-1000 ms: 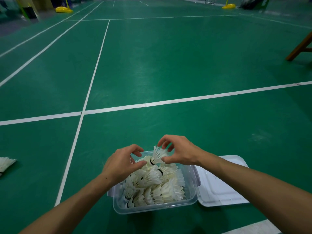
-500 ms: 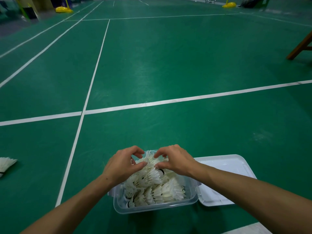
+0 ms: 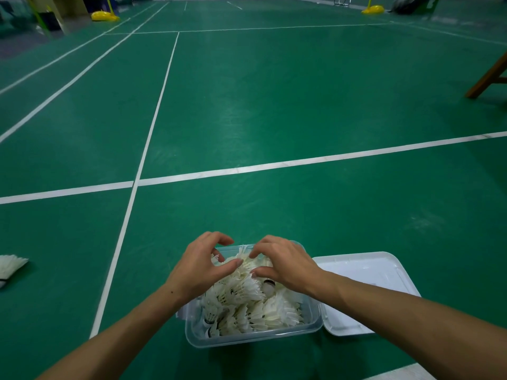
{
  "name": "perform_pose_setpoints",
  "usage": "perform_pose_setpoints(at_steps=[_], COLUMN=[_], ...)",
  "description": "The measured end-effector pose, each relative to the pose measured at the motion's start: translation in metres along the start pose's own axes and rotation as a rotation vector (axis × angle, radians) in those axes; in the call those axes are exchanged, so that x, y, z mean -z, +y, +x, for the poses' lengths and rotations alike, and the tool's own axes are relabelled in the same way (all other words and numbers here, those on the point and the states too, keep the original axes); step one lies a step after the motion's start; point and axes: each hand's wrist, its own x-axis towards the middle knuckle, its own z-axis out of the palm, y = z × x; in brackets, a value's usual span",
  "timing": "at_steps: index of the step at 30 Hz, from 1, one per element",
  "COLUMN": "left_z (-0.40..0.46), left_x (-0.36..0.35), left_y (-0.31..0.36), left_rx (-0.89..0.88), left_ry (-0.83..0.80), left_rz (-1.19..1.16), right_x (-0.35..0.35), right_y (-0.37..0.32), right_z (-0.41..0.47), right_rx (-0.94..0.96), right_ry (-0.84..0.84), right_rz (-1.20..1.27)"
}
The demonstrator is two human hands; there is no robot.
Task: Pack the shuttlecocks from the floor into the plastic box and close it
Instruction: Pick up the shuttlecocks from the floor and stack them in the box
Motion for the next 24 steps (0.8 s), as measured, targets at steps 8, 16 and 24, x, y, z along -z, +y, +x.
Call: perform_pose_setpoints(at_steps=[8, 16, 24], left_z=[-0.001, -0.001, -0.001], left_x=[-0.001, -0.001, -0.004], left_y=[-0.003, -0.004, -0.001], left_rx=[-0.003, 0.003, 0.001], left_ry=[0.01, 0.008, -0.011], left_rz=[0.014, 0.003, 0.004], right_x=[0.008, 0.024, 0.025], right_y=[0.012, 0.022, 0.033], right_z=[-0.007, -0.011, -0.011], right_rx=[-0.033, -0.093, -0.232], right_ry=[-0.047, -0.083, -0.159], right_rz=[0.197, 0.068, 0.301])
